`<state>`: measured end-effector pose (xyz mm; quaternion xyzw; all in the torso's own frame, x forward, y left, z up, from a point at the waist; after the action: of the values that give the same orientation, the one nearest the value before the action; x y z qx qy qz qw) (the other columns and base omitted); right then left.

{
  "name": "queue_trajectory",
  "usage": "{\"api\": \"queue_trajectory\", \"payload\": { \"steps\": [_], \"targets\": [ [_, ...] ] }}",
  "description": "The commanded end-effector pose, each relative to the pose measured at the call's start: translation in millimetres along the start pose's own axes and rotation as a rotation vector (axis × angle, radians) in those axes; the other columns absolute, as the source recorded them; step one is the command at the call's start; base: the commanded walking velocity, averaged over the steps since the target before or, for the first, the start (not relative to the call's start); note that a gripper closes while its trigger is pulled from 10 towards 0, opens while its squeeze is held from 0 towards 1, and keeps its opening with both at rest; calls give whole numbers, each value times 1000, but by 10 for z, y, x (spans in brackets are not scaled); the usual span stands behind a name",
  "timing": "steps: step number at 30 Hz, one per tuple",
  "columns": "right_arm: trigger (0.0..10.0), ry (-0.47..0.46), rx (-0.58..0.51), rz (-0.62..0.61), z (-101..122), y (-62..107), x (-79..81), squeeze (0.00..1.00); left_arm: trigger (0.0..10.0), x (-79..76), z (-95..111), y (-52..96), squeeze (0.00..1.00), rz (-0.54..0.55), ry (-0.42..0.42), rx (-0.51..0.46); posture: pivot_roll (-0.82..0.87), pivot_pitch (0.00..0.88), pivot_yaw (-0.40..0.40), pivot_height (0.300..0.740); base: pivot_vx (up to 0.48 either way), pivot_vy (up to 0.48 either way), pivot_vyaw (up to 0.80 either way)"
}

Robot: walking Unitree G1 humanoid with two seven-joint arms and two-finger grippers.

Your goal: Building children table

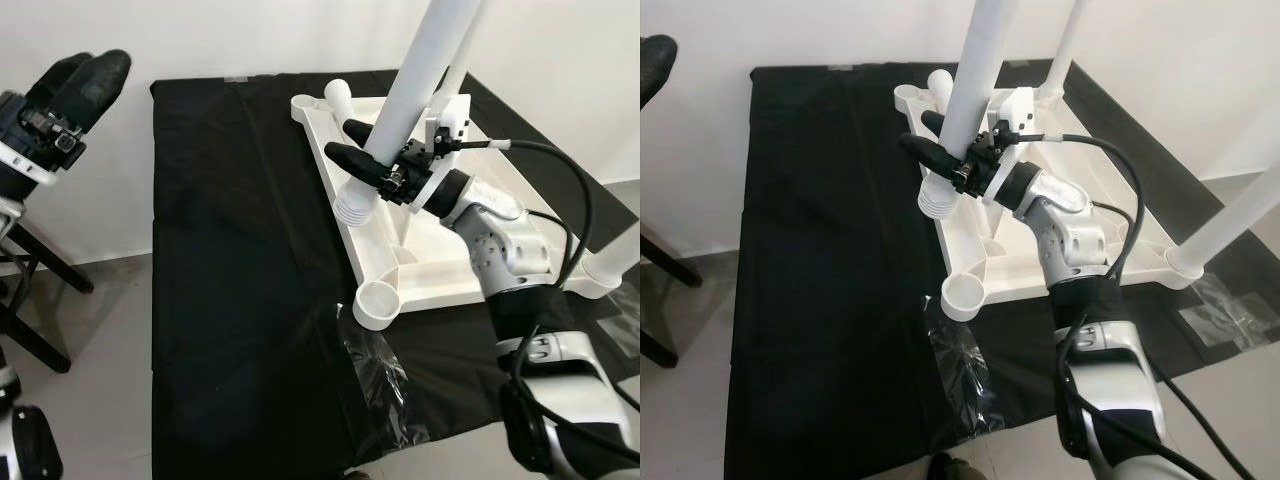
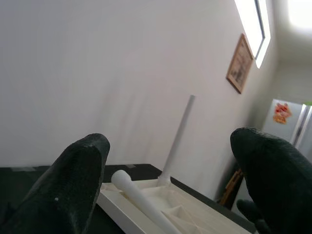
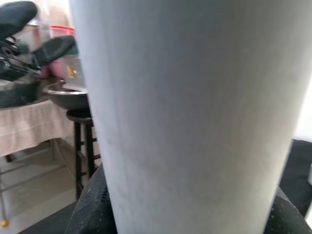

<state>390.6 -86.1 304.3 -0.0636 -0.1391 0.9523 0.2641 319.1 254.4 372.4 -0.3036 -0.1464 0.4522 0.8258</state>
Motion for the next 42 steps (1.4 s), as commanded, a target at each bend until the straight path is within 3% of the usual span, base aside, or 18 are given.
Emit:
{"api": "queue_trajectory", "payload": {
  "steps": [1, 2, 11, 13, 18, 28, 37, 38, 40, 42],
  "targets": [
    [10000, 14, -12, 3, 36, -13, 24, 0, 10000, -26, -52, 15, 694, 27, 1, 0, 16, 256, -99, 740, 0, 0, 0],
    [10000, 15, -14, 11, 35, -26, 46, 0, 10000, -53, -108, 2, 0, 30, -13, 19, 16, 262, -98, 740, 0, 0, 0],
    [10000, 35, 5, 84, -9, -113, 202, 0, 10000, -153, -373, -34, 0, 134, -102, 92, 16, 290, -94, 740, 0, 0, 0],
    [10000, 48, 29, 173, -4, -138, 300, 0, 10000, -296, -672, 75, 0, 132, -170, 193, 13, 320, -107, 740, 0, 0, 0],
    [10000, 62, 49, 273, 37, -160, 395, 0, 10000, -489, -874, 201, 0, 127, -161, 250, 13, 349, -121, 740, 0, 0, 310],
    [10000, 75, 48, 342, 91, -200, 465, 0, 10000, -634, -1074, 333, 0, 127, -228, 340, 6, 381, -126, 740, 0, 0, 714],
    [10000, 70, 48, 402, 142, -181, 504, 0, 10000, -712, -1115, 388, 0, 125, -239, 367, 11, 389, -127, 740, 0, 0, 0],
    [10000, 56, 54, 445, 151, -133, 511, 0, 10000, -788, -1145, 410, 0, 100, -264, 388, 15, 385, -124, 740, 0, 0, 0],
    [10000, 56, 54, 445, 151, -133, 511, 0, 10000, -788, -1145, 410, 0, 100, -264, 388, 15, 385, -124, 740, 0, 0, 0],
    [10000, 15, 101, 592, 109, 30, 600, 0, 10000, -821, -1171, 447, 0, 100, -290, 410, 19, 399, -119, 740, 0, 0, 0]
  ]
}}
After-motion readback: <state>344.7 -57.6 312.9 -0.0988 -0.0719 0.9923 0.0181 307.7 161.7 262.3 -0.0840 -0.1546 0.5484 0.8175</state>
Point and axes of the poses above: a point about 5 cm out from each wrist's last joint towards the gripper, its own y axis pointing back from the gripper into the wrist, its own z axis along the axis of the wrist's last joint, x = y × z, the point moved 5 cm from there along -y, pointing out of the wrist towards the gripper, and after that the axes turned 8 degrees about -y, right-handed, at the moved point
